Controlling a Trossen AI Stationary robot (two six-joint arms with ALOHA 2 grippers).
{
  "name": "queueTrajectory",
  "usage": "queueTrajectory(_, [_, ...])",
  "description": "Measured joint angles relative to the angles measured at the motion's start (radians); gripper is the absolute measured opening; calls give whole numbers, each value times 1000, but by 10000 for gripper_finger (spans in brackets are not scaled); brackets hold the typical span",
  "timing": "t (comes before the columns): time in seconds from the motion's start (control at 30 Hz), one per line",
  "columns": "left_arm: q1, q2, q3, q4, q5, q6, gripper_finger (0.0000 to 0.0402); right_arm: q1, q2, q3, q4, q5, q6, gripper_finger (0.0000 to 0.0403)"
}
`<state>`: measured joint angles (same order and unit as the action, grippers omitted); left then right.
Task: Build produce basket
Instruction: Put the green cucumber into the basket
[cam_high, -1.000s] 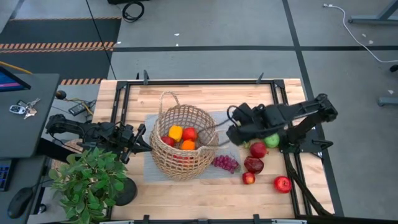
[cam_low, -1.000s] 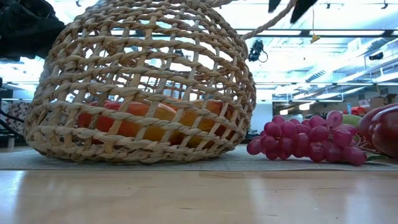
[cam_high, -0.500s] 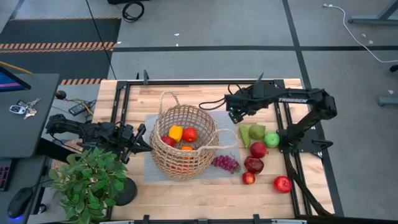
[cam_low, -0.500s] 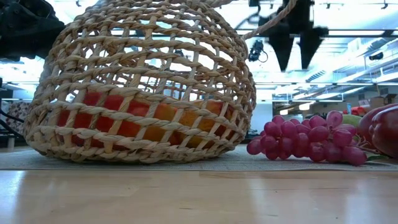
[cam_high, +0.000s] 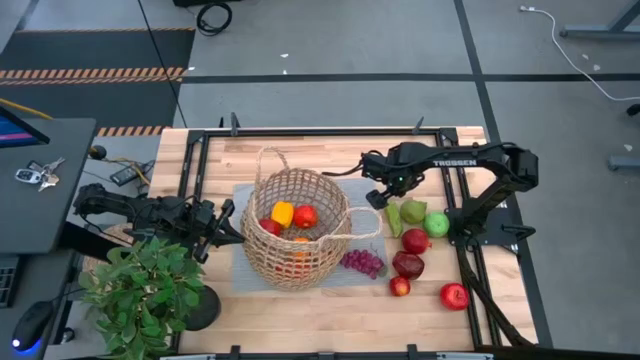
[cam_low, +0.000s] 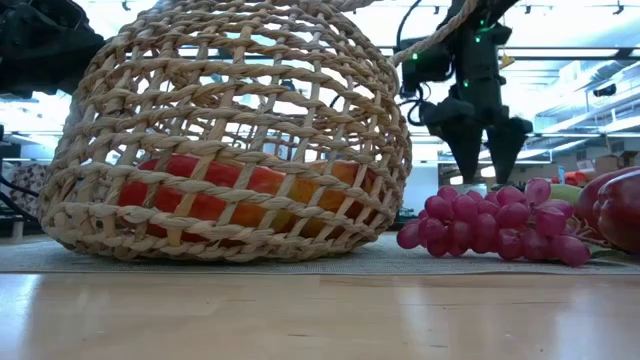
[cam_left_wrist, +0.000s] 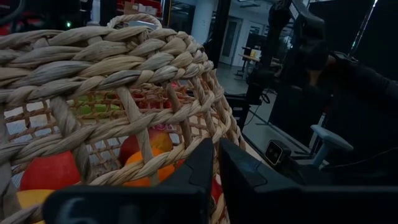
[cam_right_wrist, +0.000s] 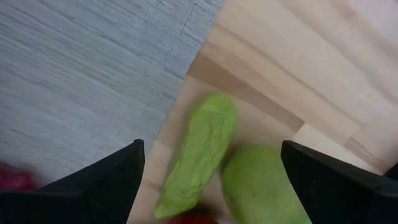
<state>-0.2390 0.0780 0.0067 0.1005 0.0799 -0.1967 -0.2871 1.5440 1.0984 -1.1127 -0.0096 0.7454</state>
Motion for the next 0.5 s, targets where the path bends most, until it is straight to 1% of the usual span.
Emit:
queueTrajectory(0.1, [0, 0, 0, 0, 0, 0, 36, 1, 14, -22, 14, 1, -5, 380])
queueTrajectory(0.3, [0, 0, 0, 0, 0, 0, 29, -3, 34, -89, 143, -17, 14, 380])
queueTrajectory(0.37, [0, 0, 0, 0, 0, 0, 28, -5, 40, -115, 161, -23, 16, 380])
queueTrajectory(0.5, [0, 0, 0, 2, 0, 0, 33, -19, 47, -164, 198, -39, 76, 380])
